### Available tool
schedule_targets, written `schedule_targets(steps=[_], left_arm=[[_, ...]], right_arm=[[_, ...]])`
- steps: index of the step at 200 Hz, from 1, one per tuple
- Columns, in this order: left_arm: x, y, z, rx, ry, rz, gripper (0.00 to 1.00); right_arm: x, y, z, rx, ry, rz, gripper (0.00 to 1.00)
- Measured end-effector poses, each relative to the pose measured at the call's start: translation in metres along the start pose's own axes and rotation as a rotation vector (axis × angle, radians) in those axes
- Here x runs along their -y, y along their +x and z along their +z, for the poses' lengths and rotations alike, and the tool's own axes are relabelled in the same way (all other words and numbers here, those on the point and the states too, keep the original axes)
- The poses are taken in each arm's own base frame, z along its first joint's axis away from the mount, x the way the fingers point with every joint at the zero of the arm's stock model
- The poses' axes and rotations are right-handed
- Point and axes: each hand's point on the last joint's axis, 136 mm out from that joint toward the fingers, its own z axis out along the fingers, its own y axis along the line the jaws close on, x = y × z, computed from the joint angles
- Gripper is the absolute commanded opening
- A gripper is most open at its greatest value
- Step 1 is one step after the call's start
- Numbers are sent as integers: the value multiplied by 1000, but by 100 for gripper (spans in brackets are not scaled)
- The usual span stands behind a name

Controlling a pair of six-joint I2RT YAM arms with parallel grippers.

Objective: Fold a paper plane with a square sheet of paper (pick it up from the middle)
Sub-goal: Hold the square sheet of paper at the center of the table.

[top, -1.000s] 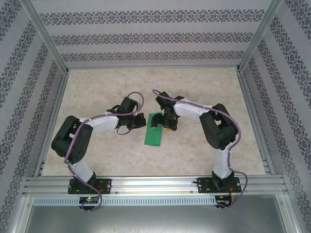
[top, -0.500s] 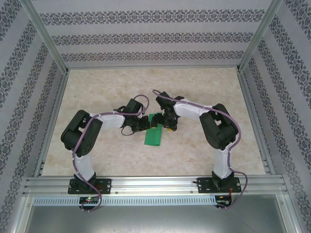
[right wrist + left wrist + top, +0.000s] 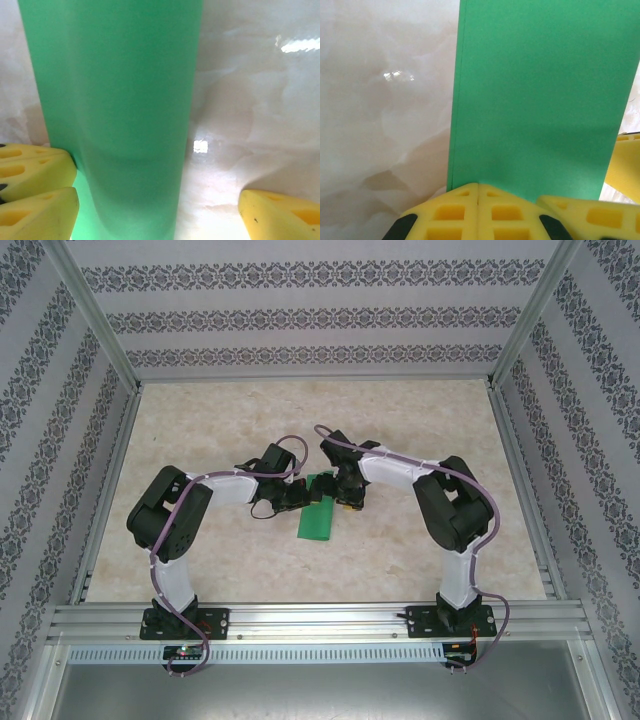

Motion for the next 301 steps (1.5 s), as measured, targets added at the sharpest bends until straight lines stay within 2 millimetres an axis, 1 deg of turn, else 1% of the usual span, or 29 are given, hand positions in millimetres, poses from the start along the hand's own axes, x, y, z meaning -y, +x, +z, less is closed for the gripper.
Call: schedule_targets(steps=[15,26,39,52,65,79,84,95,118,125,145,173,203,230,266,278,301], left_arm=[[0,0,0,0,0,1,0],[0,0,0,0,0,3,0],[0,0,0,1,-1,6,0],[0,0,0,1,-1,8,0],[0,0,0,1,-1,8,0],[0,0,0,1,-1,11,0],[0,0,0,1,-1,11,0],[0,0,0,1,-1,13,0],[0,0,0,1,-1,15,0],[0,0,0,1,-1,15,0],[0,0,0,1,-1,15,0],[0,0,0,2,0,15,0],[0,0,0,2,0,15,0],[0,0,0,2,0,15,0],[0,0,0,2,0,16,0],[0,0,0,2,0,16,0],[0,0,0,1,0,16,0]], right_arm=[[0,0,-3,34,-5,-4,88],[7,1,-8,64,10,-2,87],[17,1,-17,103,23,15,84],[23,-1,-32,159,-6,41,78],[24,-5,-46,212,-57,62,69],[19,-14,-57,261,-127,79,57],[16,-17,-60,271,-148,76,50],[8,-22,-62,285,-193,73,41],[-8,-25,-65,284,-267,58,19],[-12,-25,-65,282,-284,56,14],[-18,-24,-65,279,-311,51,6],[-26,-25,-68,278,-357,57,0],[-36,-25,-69,265,-405,48,0],[-40,-18,-57,218,-418,42,0],[-36,-6,-32,136,-389,49,0],[-35,-4,-29,125,-381,52,0],[-35,-3,-29,120,-385,48,0]])
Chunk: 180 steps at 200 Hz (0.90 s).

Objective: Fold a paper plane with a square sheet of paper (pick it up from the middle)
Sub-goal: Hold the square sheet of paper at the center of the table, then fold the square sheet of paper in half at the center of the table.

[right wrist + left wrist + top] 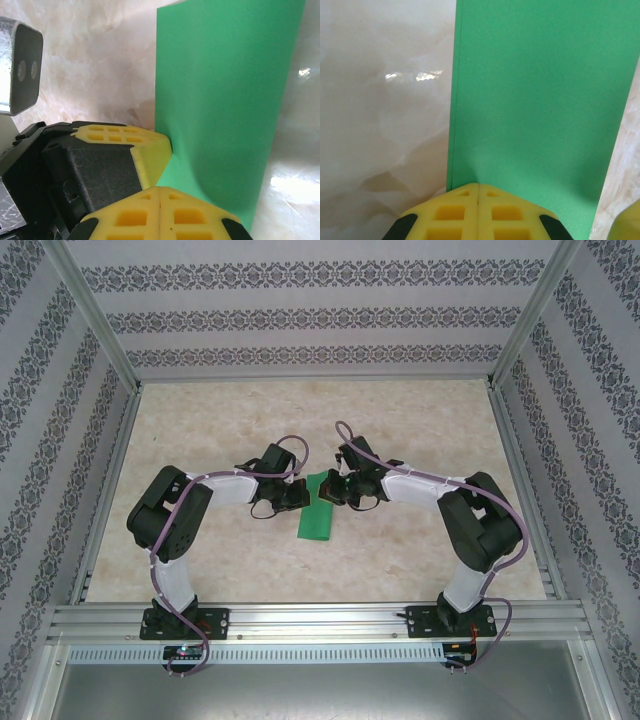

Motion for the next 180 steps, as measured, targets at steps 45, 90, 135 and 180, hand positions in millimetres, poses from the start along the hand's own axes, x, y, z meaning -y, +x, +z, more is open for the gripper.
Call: schedule_targets(steps=[45,90,135,180], left_arm=[[0,0,0,2,3,2,0],[1,0,1,5,9,5,0],[2,-1,2,11,19,10,0],[2,-1,2,11,19,10,0]], right_arm=[[24,13,12,-43,38,5,1],[48,23,19,-74,55,18,3],[47,24,16,-64,42,-7,6],[16,21,-6,-32,-42,-54,7]])
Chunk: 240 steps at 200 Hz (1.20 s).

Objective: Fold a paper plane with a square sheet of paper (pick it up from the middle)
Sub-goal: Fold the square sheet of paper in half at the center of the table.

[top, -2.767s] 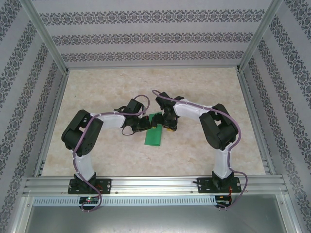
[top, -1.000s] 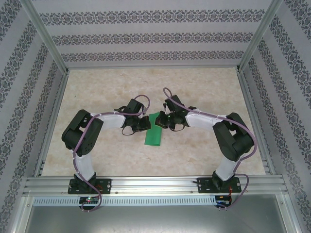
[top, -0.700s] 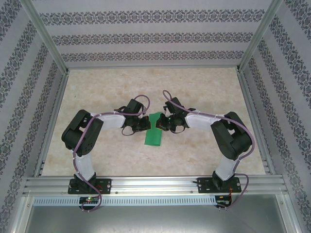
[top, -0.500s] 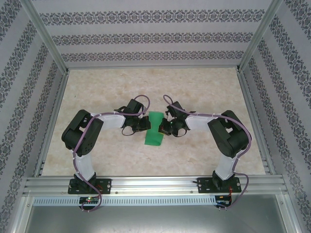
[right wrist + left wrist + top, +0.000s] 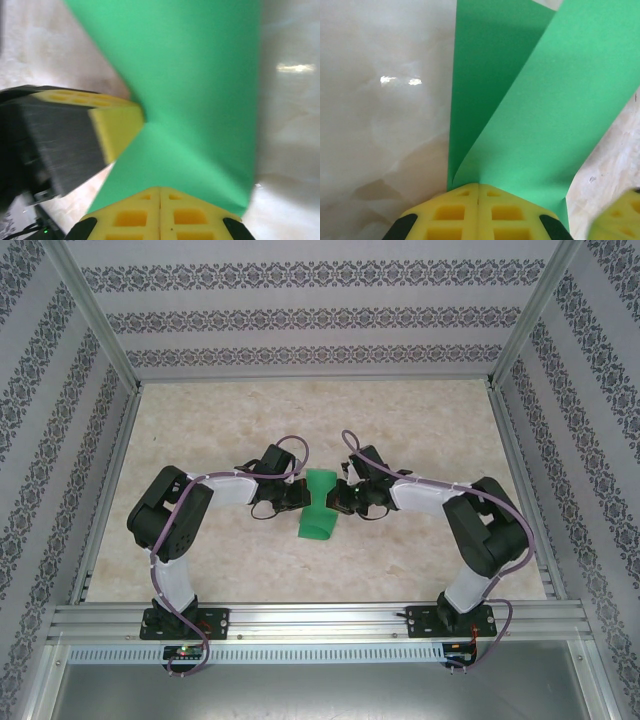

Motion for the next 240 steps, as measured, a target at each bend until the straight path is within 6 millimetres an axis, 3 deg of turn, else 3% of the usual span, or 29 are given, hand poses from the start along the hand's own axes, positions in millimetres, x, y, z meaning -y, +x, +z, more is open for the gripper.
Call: schedule_targets(steps=[30,65,110,130,178,197,222,240], left_arm=[[0,0,0,0,0,0,0],[0,0,0,-1,0,4,0],[0,0,0,0,0,13,0],[0,0,0,0,1,19,0],[0,0,0,0,1,23,0],[0,0,0,0,0,23,0],[0,0,0,-1,1,24,0],[1,0,0,-1,1,24,0]], right_arm=[[-3,9,6,-17,-22,-16,5],[30,33,21,-75,21,33,4],[29,35,19,-51,-12,0,5],[23,38,12,-40,-23,-22,5],[-13,41,2,-3,-109,-119,5],[-4,48,7,-15,-99,-112,5],[24,64,19,-56,-50,-71,5],[23,65,20,-56,-66,-66,5]])
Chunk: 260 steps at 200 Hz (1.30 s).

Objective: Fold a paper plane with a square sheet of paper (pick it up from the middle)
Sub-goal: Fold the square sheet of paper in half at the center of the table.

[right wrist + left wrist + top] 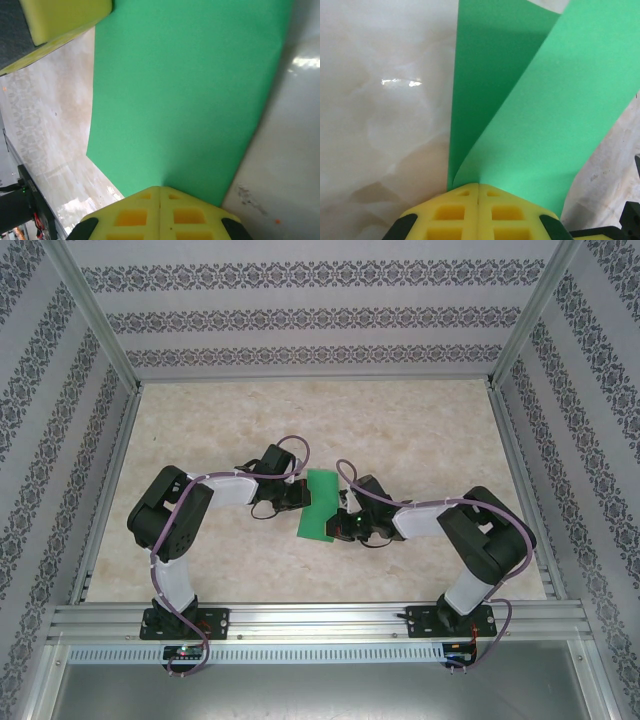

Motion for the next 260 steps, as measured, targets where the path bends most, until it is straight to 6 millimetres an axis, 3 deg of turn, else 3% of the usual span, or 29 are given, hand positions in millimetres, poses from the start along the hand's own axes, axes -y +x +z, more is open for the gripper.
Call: schedule_targets(steps=[38,87,128,191,214,234,260], left_arm=[[0,0,0,0,0,2,0],[0,0,0,0,0,3,0],[0,0,0,0,0,3,0],[1,-1,0,0,1,4,0],[1,-1,0,-1,-1,4,0],[1,-1,0,-2,-2,6,0],[1,-2,1,-4,-3,6,0]], right_arm=[[-1,0,-4,8,10,2,5],[-20,-1,-15,31,-22,-37,5],[-3,17,1,-27,21,-18,5],[-5,16,-2,-8,21,-26,4],[-16,3,-12,38,15,-39,5],[-26,-21,-21,108,-14,-44,5],[-17,-35,-17,133,-12,-26,6]])
